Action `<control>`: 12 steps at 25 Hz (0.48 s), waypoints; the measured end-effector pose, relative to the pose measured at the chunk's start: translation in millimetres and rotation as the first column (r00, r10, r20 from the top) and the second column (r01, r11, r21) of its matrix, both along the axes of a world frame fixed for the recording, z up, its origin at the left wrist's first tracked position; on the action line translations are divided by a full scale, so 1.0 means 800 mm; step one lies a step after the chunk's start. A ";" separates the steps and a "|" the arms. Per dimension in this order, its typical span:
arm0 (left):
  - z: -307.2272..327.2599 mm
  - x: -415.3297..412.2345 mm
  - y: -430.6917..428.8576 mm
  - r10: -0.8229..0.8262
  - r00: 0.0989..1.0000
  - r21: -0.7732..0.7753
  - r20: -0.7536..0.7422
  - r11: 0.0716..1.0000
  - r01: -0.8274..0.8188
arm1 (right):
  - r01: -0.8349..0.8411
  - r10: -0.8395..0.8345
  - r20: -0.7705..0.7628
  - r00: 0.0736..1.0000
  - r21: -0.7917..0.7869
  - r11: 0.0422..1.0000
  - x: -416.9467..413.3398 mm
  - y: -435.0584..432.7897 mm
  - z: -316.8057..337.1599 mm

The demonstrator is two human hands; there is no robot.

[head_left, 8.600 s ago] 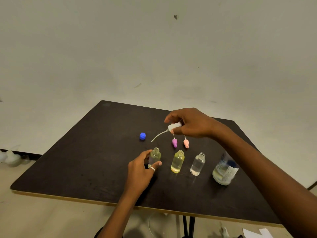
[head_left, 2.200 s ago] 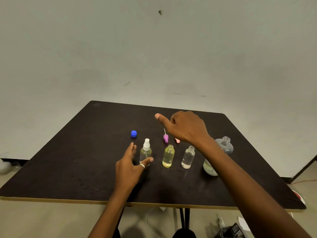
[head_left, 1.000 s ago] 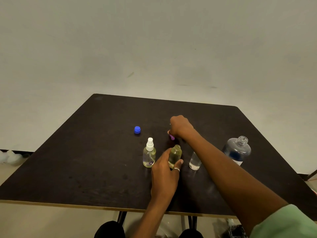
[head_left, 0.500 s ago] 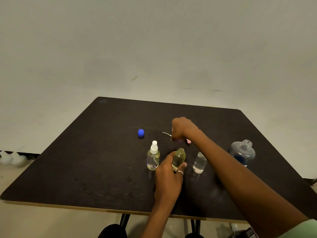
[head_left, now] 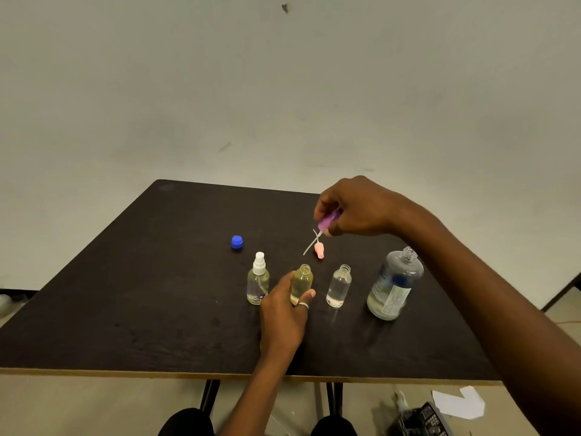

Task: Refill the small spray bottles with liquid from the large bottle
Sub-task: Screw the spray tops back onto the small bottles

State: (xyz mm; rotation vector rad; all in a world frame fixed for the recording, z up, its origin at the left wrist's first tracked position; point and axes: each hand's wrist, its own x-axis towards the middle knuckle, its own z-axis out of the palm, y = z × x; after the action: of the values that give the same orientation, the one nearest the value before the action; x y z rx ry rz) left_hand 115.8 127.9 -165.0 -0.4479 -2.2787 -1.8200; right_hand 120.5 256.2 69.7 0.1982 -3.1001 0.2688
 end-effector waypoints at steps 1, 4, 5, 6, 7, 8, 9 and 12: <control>0.001 0.000 0.000 -0.002 1.000 0.002 0.001 1.000 0.002 | -0.002 0.002 -0.003 1.000 0.010 1.000 0.003 -0.001 -0.003; 0.003 0.001 -0.001 -0.009 1.000 0.008 -0.006 1.000 0.009 | -0.020 0.020 0.003 1.000 0.023 1.000 0.004 -0.005 -0.016; 0.003 0.001 -0.002 -0.008 1.000 0.007 -0.007 1.000 0.008 | -0.030 0.029 0.011 1.000 0.028 0.999 0.003 -0.006 -0.021; 0.002 0.001 -0.002 -0.007 1.000 0.006 -0.009 1.000 0.007 | -0.042 0.041 0.021 0.999 0.040 0.998 0.002 -0.009 -0.027; 0.001 0.001 -0.002 -0.007 1.000 0.007 -0.012 1.000 0.007 | -0.053 0.052 0.030 0.998 0.054 0.997 0.001 -0.011 -0.032; 0.000 0.000 -0.001 -0.007 1.000 0.007 -0.015 1.000 0.007 | -0.064 0.061 0.038 0.997 0.058 0.996 -0.001 -0.013 -0.036; -0.001 0.000 -0.001 -0.007 1.000 0.008 -0.014 1.000 0.007 | -0.072 0.070 0.043 0.997 0.051 0.996 -0.003 -0.016 -0.040; -0.001 -0.001 -0.002 -0.012 1.000 0.017 -0.008 1.000 0.012 | -0.100 0.098 0.037 0.994 0.068 0.993 -0.006 -0.023 -0.052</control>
State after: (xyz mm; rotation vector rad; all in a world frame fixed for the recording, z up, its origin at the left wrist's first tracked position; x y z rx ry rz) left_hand 115.1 126.6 -166.1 -0.4660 -2.2590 -1.8386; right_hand 115.8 237.7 28.2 0.3538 -3.1405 0.1683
